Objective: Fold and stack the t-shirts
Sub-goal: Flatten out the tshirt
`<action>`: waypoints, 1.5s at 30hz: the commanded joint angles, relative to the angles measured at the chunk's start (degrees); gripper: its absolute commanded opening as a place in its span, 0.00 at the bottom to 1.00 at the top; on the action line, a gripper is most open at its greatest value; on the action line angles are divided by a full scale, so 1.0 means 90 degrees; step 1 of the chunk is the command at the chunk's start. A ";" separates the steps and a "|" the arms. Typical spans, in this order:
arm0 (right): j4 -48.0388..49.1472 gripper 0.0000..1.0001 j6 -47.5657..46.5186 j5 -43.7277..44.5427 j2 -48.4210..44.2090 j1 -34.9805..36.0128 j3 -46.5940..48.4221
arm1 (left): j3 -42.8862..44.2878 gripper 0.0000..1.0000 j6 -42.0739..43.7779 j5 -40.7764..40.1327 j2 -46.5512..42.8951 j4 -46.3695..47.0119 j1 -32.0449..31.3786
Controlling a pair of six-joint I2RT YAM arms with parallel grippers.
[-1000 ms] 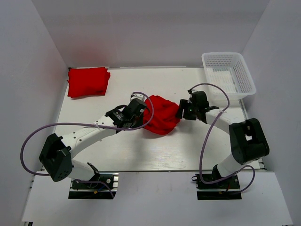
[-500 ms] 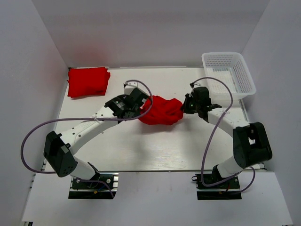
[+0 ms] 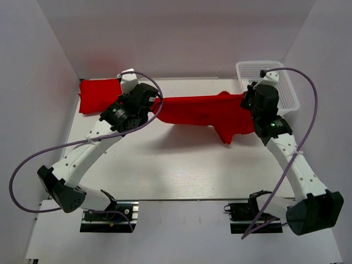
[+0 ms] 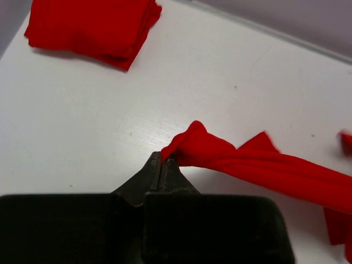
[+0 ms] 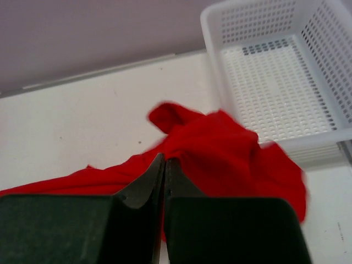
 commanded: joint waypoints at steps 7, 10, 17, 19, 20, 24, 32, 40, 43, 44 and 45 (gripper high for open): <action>-0.0428 0.00 -0.0963 0.0139 -0.0673 -0.0236 0.1876 | 0.0307 0.00 0.2596 -0.0331 -0.1404 0.2387 0.0178; -0.0711 0.00 -0.1178 -0.0058 -0.0692 -0.0236 0.2339 | 0.0619 0.00 0.3009 -0.0106 -0.1608 0.2847 0.0178; -0.1141 0.00 -0.1423 -0.1062 -0.1072 -0.0227 0.3345 | 0.0747 0.00 0.3586 0.0235 -0.2292 0.3151 0.0178; -0.1151 0.00 -0.1423 -0.1278 -0.1209 -0.0236 0.3278 | 0.0679 0.00 0.3586 0.0459 -0.2449 0.3151 0.0178; -0.1122 0.00 -0.1404 -0.1636 -0.1326 -0.0217 0.3219 | 0.0620 0.00 0.3586 0.0557 -0.2585 0.3151 0.0178; -0.1131 0.00 -0.1180 -0.2128 -0.1249 -0.0217 0.2907 | 0.0444 0.00 0.3518 0.0685 -0.2586 0.3064 0.0178; -0.0908 0.00 -0.0808 -0.2714 0.0192 -0.0236 0.2243 | -0.0268 0.00 0.2669 -0.0310 -0.1426 0.2770 0.0178; -0.0370 0.00 -0.0886 -0.3309 0.2582 -0.0266 0.1763 | -0.0631 0.00 0.1341 0.0821 0.1307 0.2321 0.1094; -0.0487 0.00 -0.1051 -0.3485 0.3735 -0.0266 0.2269 | -0.0231 0.00 0.1398 0.1124 0.2353 0.2262 0.1368; -0.0535 0.00 -0.1129 -0.3544 0.3944 -0.0256 0.2378 | -0.0143 0.00 0.1457 0.1202 0.2568 0.2340 0.1369; -0.0565 0.00 -0.1159 -0.3612 0.4265 -0.0275 0.2466 | 0.0013 0.00 0.1544 0.1367 0.2754 0.2427 0.1466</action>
